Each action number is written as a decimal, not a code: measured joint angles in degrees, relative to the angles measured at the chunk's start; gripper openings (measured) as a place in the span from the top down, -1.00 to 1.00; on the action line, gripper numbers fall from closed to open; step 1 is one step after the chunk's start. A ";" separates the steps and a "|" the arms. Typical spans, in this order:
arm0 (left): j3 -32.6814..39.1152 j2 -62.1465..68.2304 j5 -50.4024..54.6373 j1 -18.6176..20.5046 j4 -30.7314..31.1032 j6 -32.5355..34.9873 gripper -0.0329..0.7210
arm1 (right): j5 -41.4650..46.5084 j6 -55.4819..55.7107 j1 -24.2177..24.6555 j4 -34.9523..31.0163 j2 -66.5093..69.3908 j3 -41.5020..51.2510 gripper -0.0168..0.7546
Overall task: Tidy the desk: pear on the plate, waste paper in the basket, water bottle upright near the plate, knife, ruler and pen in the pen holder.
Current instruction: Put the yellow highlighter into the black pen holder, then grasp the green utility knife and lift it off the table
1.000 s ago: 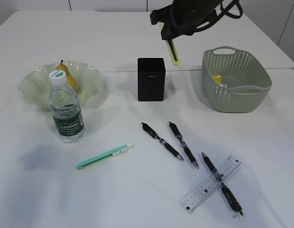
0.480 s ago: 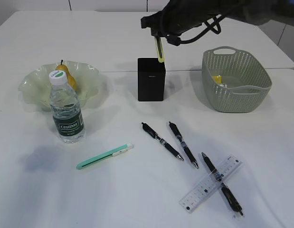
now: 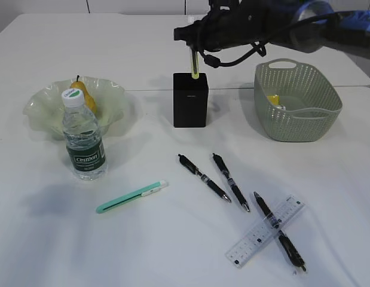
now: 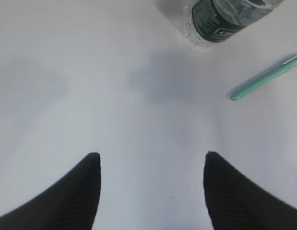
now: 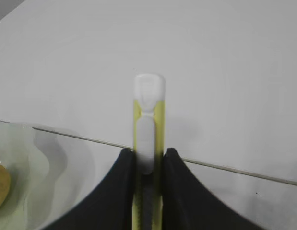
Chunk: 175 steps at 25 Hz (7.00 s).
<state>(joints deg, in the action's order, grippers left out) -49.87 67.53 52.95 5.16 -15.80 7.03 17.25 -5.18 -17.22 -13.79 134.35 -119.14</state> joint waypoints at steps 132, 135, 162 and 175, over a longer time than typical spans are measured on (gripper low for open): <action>-24.36 46.08 -0.63 -33.31 7.06 31.26 -0.25 | 49.64 1.35 0.00 14.46 -43.57 42.69 -0.02; -24.45 46.81 -1.38 -33.31 7.10 31.26 -0.25 | 49.64 1.35 0.00 14.46 -43.57 42.69 -0.02; -24.58 51.48 -3.24 -33.31 7.33 31.26 0.04 | 49.64 1.23 0.00 14.46 -43.57 42.69 -0.02; -24.78 51.83 -3.24 -33.31 8.46 31.26 0.41 | 49.64 1.23 0.00 14.46 -43.57 42.69 -0.01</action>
<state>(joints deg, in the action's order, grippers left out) -74.66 119.35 49.71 -28.15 -7.34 38.28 66.89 -3.95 -17.22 0.67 90.79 -76.45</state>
